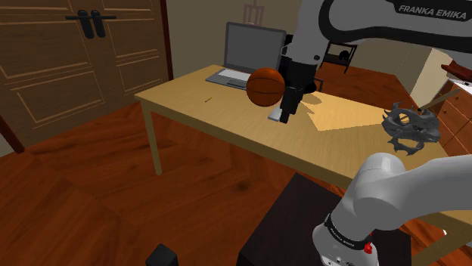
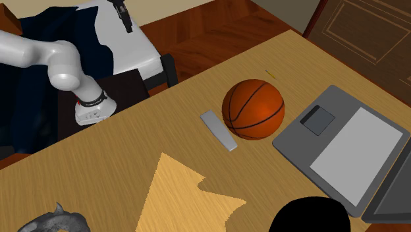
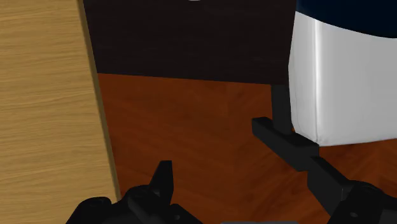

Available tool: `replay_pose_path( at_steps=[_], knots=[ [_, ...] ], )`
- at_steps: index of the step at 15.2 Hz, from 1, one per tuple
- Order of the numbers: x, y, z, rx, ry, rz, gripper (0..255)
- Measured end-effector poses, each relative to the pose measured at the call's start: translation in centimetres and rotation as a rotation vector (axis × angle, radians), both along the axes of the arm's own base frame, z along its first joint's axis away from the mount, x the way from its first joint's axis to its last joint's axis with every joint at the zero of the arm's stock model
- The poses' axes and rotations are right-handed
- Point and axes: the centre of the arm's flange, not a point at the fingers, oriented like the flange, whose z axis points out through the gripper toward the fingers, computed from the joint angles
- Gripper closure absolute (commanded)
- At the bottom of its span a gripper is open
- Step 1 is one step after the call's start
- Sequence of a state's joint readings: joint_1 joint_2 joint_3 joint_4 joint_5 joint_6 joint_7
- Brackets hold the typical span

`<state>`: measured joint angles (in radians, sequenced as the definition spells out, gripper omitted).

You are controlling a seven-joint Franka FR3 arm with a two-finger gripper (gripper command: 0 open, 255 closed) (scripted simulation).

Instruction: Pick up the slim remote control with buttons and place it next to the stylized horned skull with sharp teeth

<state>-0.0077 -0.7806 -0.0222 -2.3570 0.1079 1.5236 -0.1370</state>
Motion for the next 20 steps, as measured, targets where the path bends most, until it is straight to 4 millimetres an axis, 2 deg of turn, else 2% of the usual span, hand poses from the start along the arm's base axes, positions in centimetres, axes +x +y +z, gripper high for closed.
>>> replay_pose_path(
  at_steps=[2, 6, 9, 17, 20],
  knots=[
    [0.5, -0.3, -0.3, -0.001, 0.001, -0.016, 0],
    [4.3, -1.7, -2.0, -0.011, 0.005, -0.13, 0],
    [7.2, -3.5, -3.7, -0.019, 0.008, -0.228, 0],
    [14.1, -9.6, -7.4, -0.042, 0.016, -0.492, 0],
    [16.3, -12.8, -9.2, -0.05, 0.018, -0.592, 0]
  ],
)
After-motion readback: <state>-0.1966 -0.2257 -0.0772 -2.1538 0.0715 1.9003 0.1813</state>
